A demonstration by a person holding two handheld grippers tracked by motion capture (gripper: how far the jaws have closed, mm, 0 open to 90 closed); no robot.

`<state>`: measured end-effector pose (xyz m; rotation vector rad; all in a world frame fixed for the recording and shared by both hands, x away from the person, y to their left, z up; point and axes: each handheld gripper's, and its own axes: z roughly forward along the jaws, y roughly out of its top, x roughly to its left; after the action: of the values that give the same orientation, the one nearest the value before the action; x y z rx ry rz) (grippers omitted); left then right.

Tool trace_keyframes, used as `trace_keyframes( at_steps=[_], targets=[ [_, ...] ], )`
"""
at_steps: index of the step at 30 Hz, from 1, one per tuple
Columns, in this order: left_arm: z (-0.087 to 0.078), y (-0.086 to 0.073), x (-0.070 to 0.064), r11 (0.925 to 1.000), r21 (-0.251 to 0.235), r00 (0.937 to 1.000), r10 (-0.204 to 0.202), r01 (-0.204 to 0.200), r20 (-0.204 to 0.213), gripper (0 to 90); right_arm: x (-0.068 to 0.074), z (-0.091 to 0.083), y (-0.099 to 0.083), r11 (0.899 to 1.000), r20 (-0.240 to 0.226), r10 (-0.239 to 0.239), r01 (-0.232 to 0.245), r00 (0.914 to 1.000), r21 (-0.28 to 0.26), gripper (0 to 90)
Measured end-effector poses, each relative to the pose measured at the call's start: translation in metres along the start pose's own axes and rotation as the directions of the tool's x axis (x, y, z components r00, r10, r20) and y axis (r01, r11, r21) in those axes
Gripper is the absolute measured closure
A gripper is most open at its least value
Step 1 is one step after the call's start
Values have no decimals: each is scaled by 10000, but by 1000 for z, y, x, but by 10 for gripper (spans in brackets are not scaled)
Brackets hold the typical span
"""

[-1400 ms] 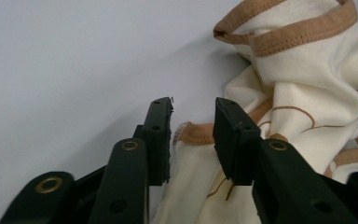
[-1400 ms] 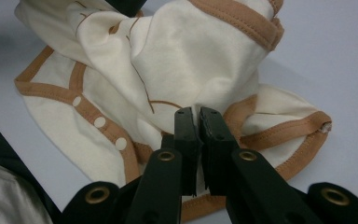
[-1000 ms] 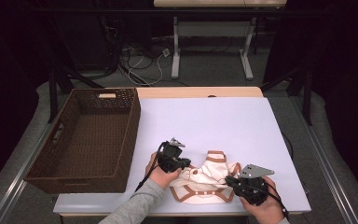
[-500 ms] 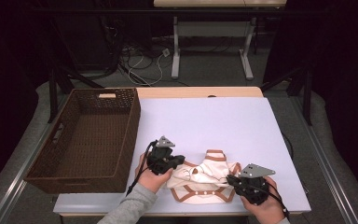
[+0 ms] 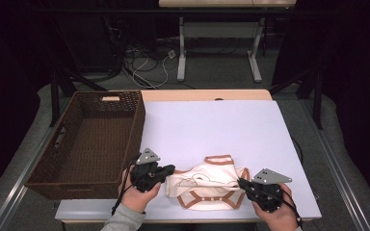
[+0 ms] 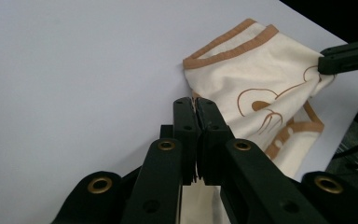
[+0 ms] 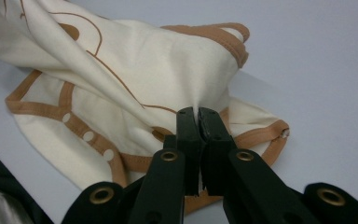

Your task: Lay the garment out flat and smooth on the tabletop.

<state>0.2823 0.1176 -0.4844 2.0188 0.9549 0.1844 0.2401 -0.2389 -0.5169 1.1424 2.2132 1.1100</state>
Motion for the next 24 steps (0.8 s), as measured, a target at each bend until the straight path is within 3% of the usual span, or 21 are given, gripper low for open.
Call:
trace_keyframes(
  at_steps=[10,13,16,24],
  targets=[
    [-3,-33,-11,9967,815,9990,-98,62,439,880,19,0,-10,9924,-226,-937,952,9953,785,879],
    [-1,-38,-12,9952,943,9971,-309,243,691,879,18,-1,-12,9931,-227,-762,780,9968,878,880],
    [0,-39,-14,9936,1082,9947,-428,326,931,872,15,-3,-14,9938,-293,-610,635,9977,909,880],
    [7,-20,-6,9989,460,9991,-85,66,404,733,15,-3,-15,9941,-356,-559,590,9978,915,849]
  ],
)
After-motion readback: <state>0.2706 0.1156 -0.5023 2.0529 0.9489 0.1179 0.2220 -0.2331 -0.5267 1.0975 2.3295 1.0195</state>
